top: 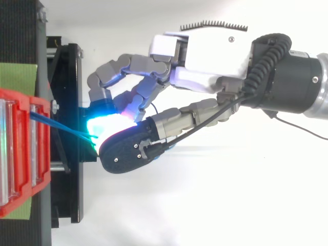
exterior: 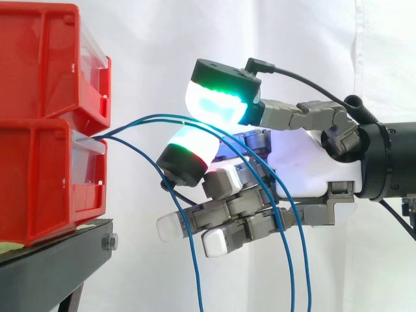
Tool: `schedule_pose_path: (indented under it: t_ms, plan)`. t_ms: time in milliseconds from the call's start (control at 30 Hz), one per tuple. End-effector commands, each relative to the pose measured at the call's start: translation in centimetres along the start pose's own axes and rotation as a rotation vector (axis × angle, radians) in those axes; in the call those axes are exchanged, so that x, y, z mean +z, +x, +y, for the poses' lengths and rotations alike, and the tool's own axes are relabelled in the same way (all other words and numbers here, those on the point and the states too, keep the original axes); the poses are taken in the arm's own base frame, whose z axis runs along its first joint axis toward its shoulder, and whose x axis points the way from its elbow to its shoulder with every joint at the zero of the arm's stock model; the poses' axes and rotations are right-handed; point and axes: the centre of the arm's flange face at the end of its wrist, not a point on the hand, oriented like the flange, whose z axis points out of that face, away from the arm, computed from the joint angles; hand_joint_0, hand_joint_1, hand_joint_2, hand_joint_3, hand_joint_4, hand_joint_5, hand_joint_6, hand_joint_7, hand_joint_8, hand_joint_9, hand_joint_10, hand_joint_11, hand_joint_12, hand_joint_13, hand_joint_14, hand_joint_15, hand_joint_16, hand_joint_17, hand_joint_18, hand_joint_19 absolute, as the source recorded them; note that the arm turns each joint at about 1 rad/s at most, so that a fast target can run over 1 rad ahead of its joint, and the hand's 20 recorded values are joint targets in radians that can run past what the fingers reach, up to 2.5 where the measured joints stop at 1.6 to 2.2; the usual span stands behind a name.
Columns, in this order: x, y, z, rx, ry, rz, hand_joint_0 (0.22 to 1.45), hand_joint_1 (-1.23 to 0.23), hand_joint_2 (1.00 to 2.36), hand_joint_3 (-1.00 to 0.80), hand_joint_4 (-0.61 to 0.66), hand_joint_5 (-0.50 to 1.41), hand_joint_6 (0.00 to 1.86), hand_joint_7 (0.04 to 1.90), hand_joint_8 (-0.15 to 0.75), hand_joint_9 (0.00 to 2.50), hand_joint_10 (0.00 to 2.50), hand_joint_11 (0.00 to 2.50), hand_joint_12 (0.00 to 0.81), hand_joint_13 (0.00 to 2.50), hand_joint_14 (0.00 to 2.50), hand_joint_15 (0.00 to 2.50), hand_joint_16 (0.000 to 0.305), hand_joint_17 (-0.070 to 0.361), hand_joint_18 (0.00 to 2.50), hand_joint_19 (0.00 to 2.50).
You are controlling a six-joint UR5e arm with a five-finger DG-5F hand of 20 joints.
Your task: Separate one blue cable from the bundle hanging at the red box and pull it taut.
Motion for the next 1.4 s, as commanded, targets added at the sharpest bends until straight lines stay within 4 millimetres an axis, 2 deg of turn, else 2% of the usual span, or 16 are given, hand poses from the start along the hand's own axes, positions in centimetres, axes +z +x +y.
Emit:
schedule_pose_path:
  t_ms: [0,233,433,467,633,900,1000,1033,1067,1167,1367]
  plan:
    - [0.07,0.02,-0.29,0.000,0.001,-0.001,0.64,-0.70,1.02,-0.26,0.10,-0.22,0.88,1.32,0.308,0.96,0.02,1.02,0.286,0.60,0.01,0.22,0.038,0.085,0.67,0.42]
    - [0.13,0.05,-0.37,0.000,-0.002,0.000,0.64,-0.70,1.02,-0.27,0.10,-0.22,0.88,1.27,0.318,0.74,0.01,1.37,0.291,0.61,0.01,0.29,0.037,0.083,0.62,0.40]
    - [0.13,0.04,-0.37,0.000,-0.002,-0.001,0.64,-0.71,1.02,-0.26,0.10,-0.22,0.88,1.29,0.315,0.74,0.00,1.65,0.294,0.64,0.01,0.37,0.037,0.083,0.62,0.40]
    - [0.13,0.05,-0.37,0.000,-0.002,0.000,0.64,-0.71,1.02,-0.26,0.10,-0.22,0.88,1.28,0.316,0.75,0.07,1.71,0.297,0.66,0.01,0.40,0.037,0.083,0.62,0.40]
    - [0.14,0.06,-0.48,0.000,0.000,0.000,0.64,-0.71,1.02,-0.27,0.10,-0.22,0.88,1.28,0.314,0.67,0.57,1.68,0.299,0.71,0.02,0.52,0.036,0.082,0.62,0.39]
    - [0.13,0.16,-0.36,-0.004,-0.002,0.000,0.64,-0.71,1.02,-0.27,0.11,-0.22,0.88,1.27,0.325,0.66,0.73,1.65,0.300,0.77,0.02,0.64,0.036,0.081,0.62,0.38]
    - [0.13,0.05,-0.37,-0.004,-0.002,0.000,0.64,-0.71,1.02,-0.28,0.12,-0.22,0.88,1.27,0.324,0.66,0.60,1.66,0.296,0.77,0.02,0.65,0.036,0.080,0.62,0.39]
    - [0.13,0.16,-0.36,-0.004,-0.002,0.000,0.64,-0.71,1.02,-0.28,0.11,-0.22,0.88,1.27,0.329,0.67,0.43,1.67,0.293,0.77,0.02,0.65,0.036,0.081,0.62,0.38]
    - [0.10,0.17,-0.43,-0.005,0.000,0.002,0.64,-0.71,1.02,-0.28,0.12,-0.22,0.88,1.27,0.337,0.71,0.04,1.69,0.292,0.77,0.02,0.64,0.036,0.080,0.62,0.38]
    - [0.13,0.28,-0.36,-0.004,-0.002,0.002,0.64,-0.71,1.02,-0.28,0.12,-0.22,0.88,1.27,0.342,0.71,0.00,1.60,0.285,0.79,0.02,0.63,0.035,0.078,0.63,0.38]
    - [0.14,0.39,-0.47,-0.005,0.000,0.002,0.65,-0.70,1.02,-0.28,0.12,-0.22,0.87,1.27,0.337,0.74,0.00,1.67,0.282,0.86,0.02,0.76,0.033,0.075,0.64,0.37]
